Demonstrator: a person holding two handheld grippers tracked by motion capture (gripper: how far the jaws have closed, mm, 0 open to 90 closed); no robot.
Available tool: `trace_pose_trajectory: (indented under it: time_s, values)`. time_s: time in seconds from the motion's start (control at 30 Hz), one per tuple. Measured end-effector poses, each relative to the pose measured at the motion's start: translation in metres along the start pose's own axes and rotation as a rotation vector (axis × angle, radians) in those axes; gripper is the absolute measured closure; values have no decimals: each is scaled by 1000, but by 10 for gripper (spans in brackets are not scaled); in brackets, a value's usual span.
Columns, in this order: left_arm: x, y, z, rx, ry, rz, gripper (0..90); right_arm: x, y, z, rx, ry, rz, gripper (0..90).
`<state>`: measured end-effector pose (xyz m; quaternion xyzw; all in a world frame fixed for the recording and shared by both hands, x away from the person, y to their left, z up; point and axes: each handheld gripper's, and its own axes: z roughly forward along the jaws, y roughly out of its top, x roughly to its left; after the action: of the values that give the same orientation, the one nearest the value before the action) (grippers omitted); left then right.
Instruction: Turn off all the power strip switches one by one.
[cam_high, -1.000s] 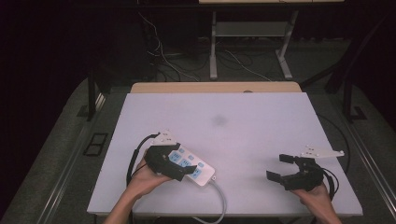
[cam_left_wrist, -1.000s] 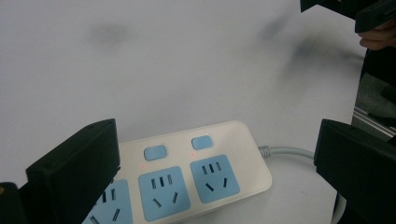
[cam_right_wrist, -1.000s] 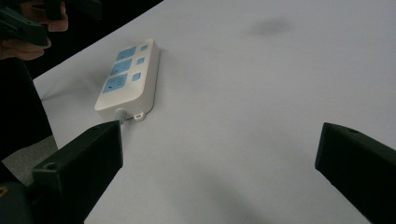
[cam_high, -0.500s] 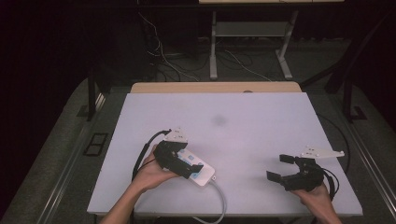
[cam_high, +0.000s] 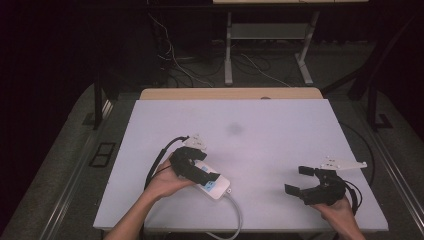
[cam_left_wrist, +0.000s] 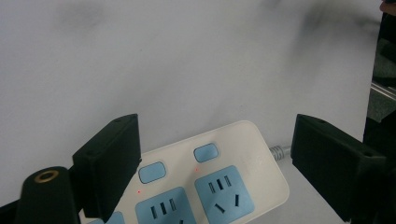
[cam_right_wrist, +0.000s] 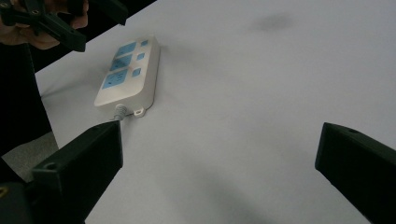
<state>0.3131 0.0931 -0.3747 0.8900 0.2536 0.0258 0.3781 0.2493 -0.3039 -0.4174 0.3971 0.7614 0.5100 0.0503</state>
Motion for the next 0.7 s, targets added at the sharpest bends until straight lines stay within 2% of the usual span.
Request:
trace_pose_trajectory:
  time_s: [0.3,0.6,0.7]
  values:
    - [6,1,5,18,-26,-5,289,0,0,0,5,3,-1,7]
    - [12,0,11,37,-37,-31,558,0,-1,1,5,3,-1,7]
    - [13,0,12,45,-38,-26,607,0,-1,1,6,3,0,7]
